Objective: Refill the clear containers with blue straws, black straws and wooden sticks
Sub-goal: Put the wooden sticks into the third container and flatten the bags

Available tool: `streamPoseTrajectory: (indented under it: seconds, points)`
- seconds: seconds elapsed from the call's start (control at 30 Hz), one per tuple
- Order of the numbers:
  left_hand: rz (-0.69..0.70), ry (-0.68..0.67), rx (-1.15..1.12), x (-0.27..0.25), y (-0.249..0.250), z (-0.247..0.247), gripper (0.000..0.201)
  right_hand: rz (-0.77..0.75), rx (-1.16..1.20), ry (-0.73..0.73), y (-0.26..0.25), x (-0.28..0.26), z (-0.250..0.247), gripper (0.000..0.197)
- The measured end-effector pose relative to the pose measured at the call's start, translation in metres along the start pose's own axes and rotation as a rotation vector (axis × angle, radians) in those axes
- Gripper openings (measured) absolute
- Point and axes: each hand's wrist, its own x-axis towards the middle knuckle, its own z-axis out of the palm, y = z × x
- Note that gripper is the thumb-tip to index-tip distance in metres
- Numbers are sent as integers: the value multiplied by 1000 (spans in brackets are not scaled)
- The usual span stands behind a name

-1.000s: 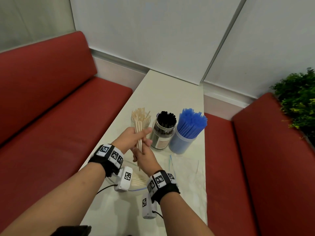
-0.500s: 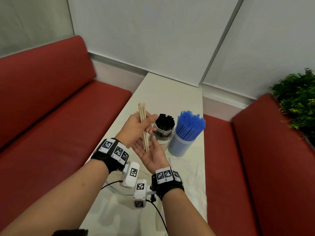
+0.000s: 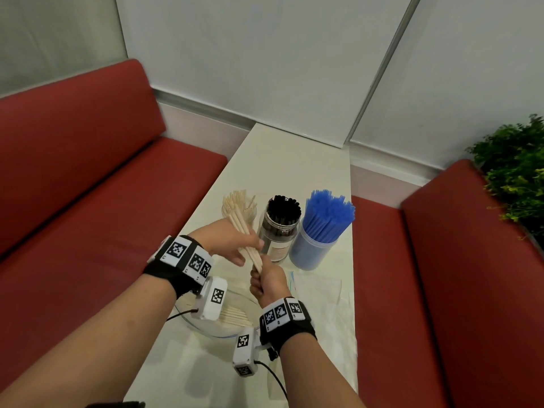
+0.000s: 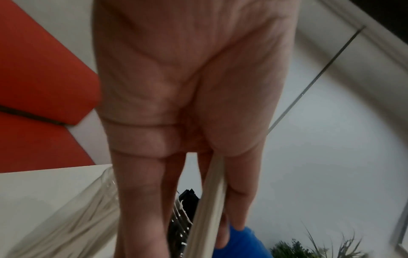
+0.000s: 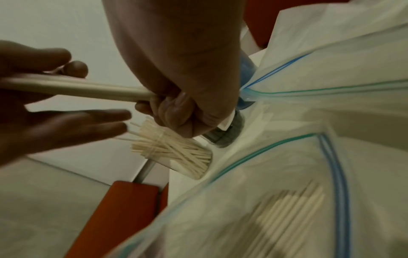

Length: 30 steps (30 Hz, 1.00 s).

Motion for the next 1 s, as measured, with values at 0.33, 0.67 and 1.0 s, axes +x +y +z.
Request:
streamPoseTrajectory:
  seconds: [0.33, 0.67, 1.0]
  points:
    - [-74, 123, -26, 3, 3, -18, 17, 34, -183, -103, 22, 14, -1, 58]
    - [333, 513, -309, 57, 69, -79, 24, -264, -1614, -521, 67, 18, 10, 35]
    - [92, 431, 171, 114, 19, -68, 20, -489, -1944, -472, 93, 33, -4, 50]
